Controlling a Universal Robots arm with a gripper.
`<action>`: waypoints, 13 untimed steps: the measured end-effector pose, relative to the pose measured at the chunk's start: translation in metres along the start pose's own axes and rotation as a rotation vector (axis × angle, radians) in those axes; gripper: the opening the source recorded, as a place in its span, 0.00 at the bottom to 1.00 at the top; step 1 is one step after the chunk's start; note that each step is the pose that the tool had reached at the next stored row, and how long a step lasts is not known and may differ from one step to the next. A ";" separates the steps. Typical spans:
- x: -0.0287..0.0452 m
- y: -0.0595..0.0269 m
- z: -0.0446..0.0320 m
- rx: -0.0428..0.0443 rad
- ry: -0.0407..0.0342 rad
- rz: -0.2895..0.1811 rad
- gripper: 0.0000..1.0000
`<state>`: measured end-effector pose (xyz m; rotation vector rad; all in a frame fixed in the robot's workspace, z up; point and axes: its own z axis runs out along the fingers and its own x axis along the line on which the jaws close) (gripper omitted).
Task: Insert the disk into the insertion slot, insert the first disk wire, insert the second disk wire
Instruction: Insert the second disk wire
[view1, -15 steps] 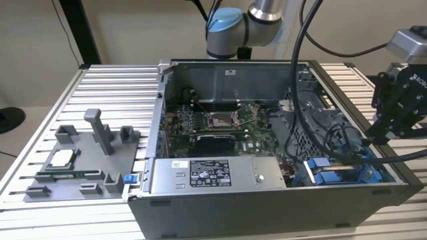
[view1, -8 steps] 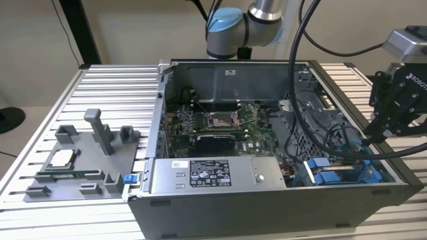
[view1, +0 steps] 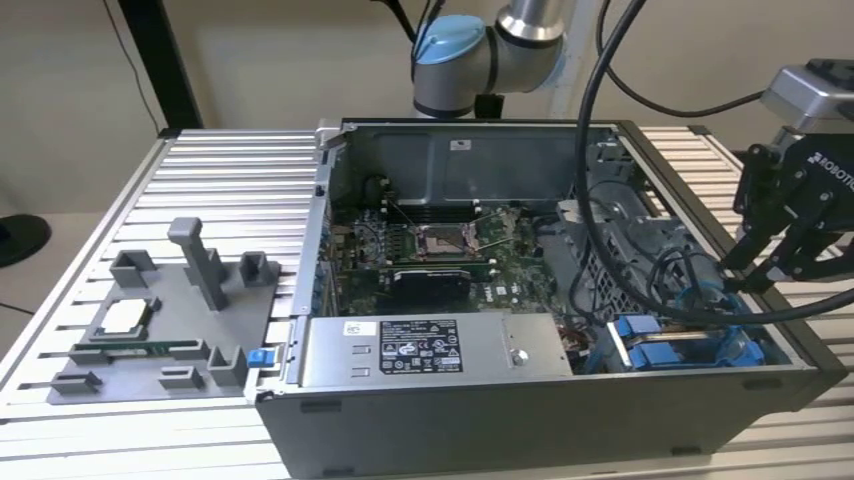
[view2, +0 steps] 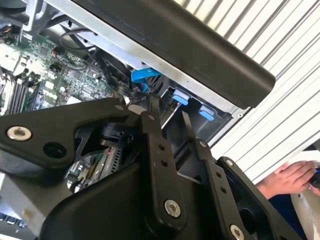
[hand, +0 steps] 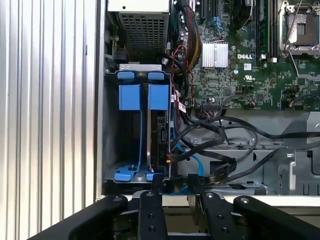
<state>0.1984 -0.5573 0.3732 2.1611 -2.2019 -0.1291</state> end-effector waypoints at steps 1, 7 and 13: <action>0.0000 -0.0001 0.0004 0.0000 0.0000 0.000 1.00; -0.0003 -0.0005 0.0029 0.0000 -0.0001 0.000 0.00; -0.0004 -0.0008 0.0058 0.0000 -0.0002 0.000 0.00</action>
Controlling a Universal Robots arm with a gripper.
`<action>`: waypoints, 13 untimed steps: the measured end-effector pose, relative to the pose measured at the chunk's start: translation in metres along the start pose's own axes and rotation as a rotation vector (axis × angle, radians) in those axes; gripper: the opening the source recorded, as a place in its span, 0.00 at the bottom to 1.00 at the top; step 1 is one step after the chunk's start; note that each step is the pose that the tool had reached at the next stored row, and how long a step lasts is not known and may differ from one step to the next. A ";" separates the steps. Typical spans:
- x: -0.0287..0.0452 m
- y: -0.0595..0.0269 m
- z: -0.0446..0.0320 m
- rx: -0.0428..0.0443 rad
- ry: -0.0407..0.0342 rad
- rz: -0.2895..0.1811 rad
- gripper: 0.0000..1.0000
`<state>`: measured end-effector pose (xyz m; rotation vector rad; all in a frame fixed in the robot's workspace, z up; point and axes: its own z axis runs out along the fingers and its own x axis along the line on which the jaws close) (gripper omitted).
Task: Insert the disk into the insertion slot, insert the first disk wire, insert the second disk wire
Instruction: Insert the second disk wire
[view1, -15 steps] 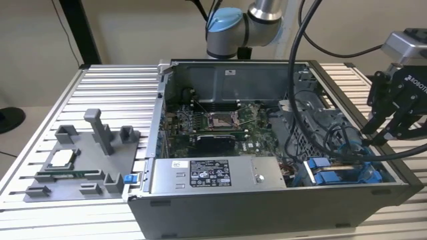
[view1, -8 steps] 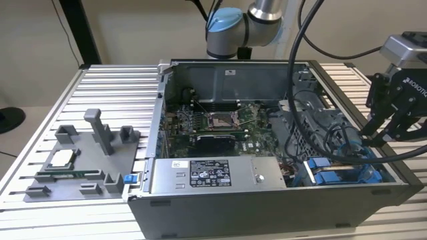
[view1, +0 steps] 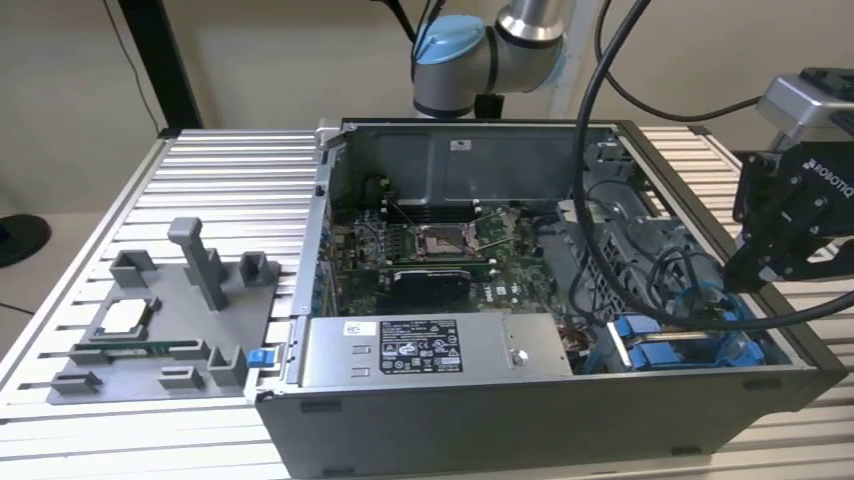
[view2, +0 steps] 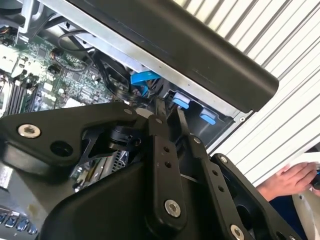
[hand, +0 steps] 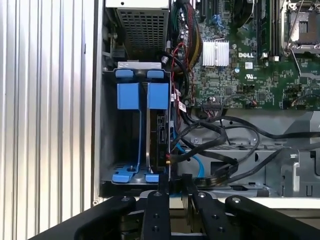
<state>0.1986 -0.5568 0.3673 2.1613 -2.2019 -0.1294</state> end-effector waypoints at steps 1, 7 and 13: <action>0.0000 0.0000 0.0003 0.0000 0.0001 0.000 0.00; 0.0000 -0.0001 0.0009 0.0000 0.0001 0.000 0.00; -0.0001 0.0013 -0.0061 0.0000 -0.0003 0.000 0.00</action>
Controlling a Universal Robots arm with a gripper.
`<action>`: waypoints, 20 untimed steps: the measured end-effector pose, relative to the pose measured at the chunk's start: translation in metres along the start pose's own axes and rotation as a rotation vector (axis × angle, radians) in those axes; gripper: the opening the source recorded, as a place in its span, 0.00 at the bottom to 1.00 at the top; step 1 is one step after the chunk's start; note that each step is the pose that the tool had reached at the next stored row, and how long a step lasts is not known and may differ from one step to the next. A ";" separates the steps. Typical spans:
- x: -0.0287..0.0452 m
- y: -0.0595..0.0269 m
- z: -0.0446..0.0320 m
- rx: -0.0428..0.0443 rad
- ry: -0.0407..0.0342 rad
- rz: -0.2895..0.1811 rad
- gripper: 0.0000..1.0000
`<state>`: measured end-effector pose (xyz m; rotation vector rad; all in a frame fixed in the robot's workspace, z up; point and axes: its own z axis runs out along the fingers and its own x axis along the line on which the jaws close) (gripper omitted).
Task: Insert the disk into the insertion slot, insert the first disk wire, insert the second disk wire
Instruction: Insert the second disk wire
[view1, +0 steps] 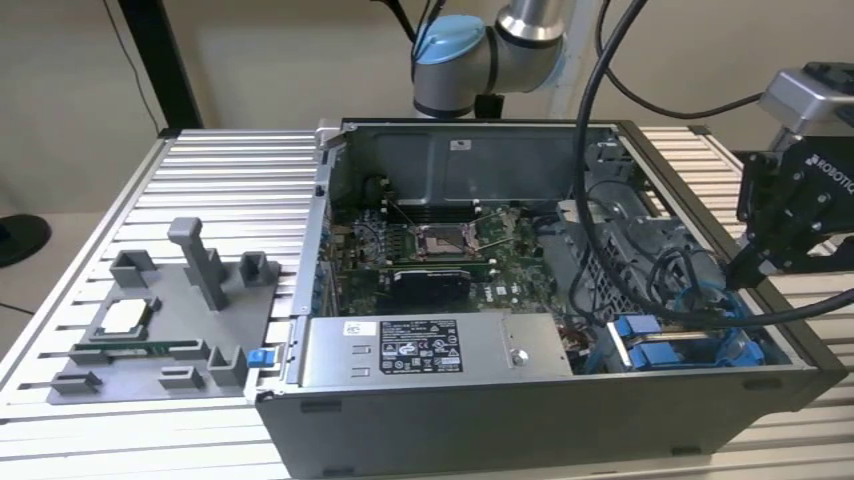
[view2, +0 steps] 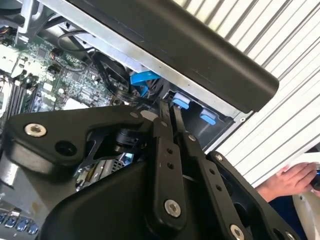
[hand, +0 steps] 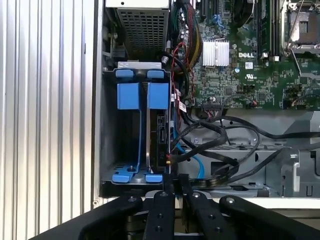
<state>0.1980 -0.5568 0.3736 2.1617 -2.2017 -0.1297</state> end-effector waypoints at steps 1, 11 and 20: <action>-0.0001 0.0014 -0.0042 0.0001 0.0003 0.000 0.00; 0.0003 0.0309 -0.0114 0.0027 0.0004 -0.003 0.00; 0.0056 0.0545 -0.0058 0.0144 -0.0071 -0.007 0.00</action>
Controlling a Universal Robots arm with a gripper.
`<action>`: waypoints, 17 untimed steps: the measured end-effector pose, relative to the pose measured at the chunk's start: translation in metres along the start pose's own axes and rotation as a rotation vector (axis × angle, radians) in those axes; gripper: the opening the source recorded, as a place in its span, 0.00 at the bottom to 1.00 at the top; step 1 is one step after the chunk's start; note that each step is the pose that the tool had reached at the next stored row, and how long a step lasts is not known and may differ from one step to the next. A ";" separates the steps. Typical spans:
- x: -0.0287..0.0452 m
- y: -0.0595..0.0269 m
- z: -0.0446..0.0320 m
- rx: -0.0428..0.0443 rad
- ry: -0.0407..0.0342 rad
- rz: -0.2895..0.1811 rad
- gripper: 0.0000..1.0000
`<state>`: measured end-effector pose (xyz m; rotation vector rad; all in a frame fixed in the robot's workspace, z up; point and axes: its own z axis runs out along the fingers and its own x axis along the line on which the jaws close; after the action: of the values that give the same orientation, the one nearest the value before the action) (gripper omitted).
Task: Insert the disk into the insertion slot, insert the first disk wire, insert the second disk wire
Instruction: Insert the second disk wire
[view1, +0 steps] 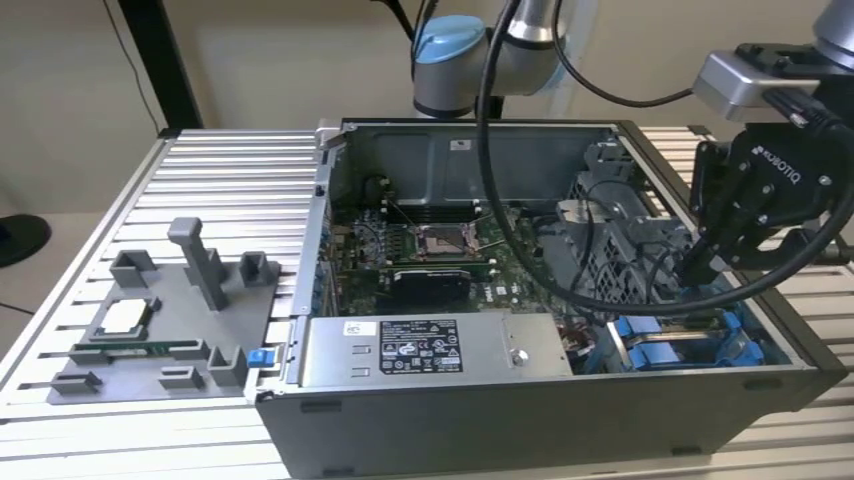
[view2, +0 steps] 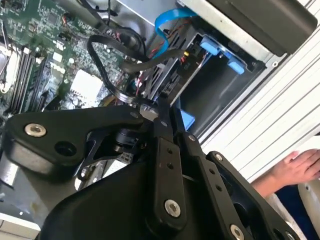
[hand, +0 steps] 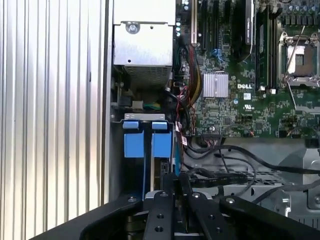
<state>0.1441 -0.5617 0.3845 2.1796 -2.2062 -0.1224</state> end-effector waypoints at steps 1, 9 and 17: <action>0.0005 0.0001 0.0006 0.0037 -0.0072 -0.001 0.00; 0.0055 0.0000 0.0066 0.0171 -0.0360 -0.003 0.00; 0.0056 -0.0002 0.0085 0.0171 -0.0363 -0.003 0.00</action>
<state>0.1435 -0.5670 0.3759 2.2076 -2.2307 -0.1448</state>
